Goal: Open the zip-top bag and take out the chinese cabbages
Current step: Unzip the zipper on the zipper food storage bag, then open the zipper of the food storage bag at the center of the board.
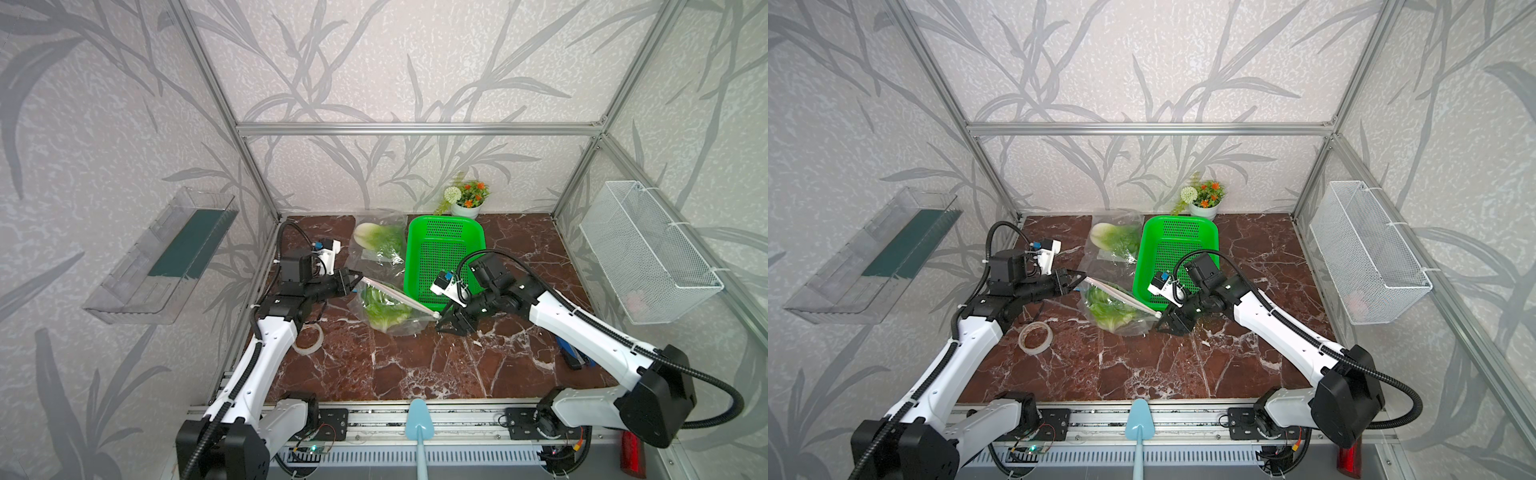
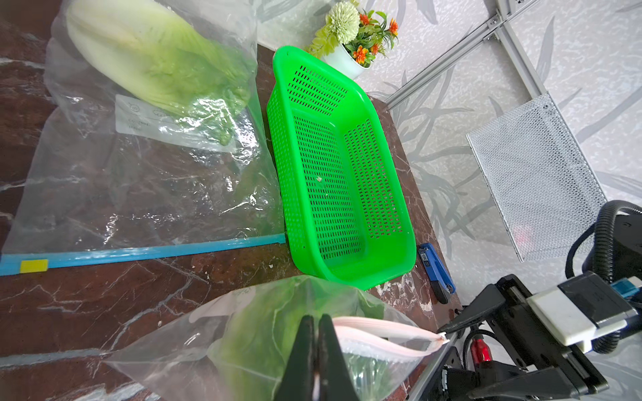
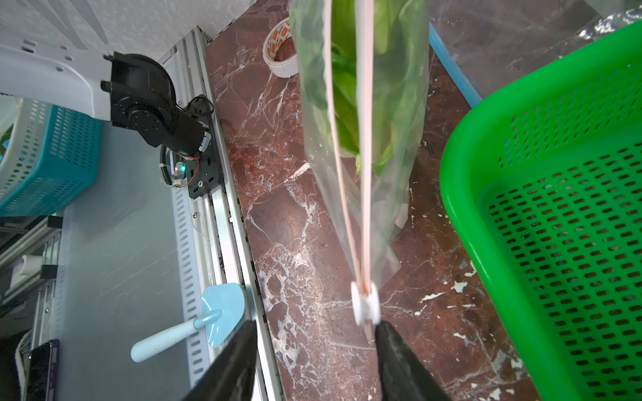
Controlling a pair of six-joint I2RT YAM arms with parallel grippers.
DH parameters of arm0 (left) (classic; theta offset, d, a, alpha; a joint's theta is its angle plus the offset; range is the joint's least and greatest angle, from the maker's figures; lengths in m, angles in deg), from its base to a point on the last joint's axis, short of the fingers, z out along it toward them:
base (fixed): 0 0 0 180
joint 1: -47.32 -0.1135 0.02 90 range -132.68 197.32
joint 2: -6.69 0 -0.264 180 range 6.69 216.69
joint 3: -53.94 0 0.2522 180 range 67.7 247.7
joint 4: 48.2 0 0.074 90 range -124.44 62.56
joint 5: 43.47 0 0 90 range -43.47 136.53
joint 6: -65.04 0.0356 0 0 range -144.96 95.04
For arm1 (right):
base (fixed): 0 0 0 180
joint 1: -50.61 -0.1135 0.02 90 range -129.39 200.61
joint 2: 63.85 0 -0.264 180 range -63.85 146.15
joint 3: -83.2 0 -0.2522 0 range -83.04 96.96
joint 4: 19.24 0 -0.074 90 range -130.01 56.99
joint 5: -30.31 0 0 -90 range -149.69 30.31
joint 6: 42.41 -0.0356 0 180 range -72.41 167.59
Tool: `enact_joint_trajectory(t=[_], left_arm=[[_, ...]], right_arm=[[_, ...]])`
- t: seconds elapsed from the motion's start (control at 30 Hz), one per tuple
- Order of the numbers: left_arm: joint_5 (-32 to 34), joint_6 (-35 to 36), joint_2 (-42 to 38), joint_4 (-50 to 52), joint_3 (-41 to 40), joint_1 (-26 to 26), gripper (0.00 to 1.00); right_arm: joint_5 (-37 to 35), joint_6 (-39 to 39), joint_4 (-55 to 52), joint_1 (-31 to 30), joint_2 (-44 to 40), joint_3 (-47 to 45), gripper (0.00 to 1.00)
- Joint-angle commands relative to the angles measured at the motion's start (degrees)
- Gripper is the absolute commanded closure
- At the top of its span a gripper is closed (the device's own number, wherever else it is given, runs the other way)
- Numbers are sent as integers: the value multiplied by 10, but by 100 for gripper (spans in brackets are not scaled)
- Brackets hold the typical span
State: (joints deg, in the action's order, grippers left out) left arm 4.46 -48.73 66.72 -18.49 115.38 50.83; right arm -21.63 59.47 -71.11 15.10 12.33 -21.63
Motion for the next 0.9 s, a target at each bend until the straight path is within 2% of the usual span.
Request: enact_joint_trajectory(t=[0.0,0.1,0.2,0.3,0.43,0.53,0.7,0.87], left_arm=[[-11,-5,-38,-22,-13,0,100],[-4,-7,-72,-23,-29,14,100],[16,-11,-106,-23,-46,26,100],[42,-22,-143,-24,-61,45,100],[125,-43,-202,-38,-100,111,100],[193,-72,-243,-70,-144,159,100],[289,-120,-304,-99,-201,215,100],[362,-124,-347,-93,-226,263,100]], right_arm=[[9,-18,3,2,-27,16,22],[6,-58,51,2,-51,14,15],[-15,-121,110,2,-74,7,15],[-50,-193,161,-16,-86,-1,25],[-144,-252,187,-74,-89,-24,48],[-194,-346,213,-88,-85,-60,64],[-273,-473,247,-102,-121,-130,68],[-342,-638,261,-126,-149,-189,68]])
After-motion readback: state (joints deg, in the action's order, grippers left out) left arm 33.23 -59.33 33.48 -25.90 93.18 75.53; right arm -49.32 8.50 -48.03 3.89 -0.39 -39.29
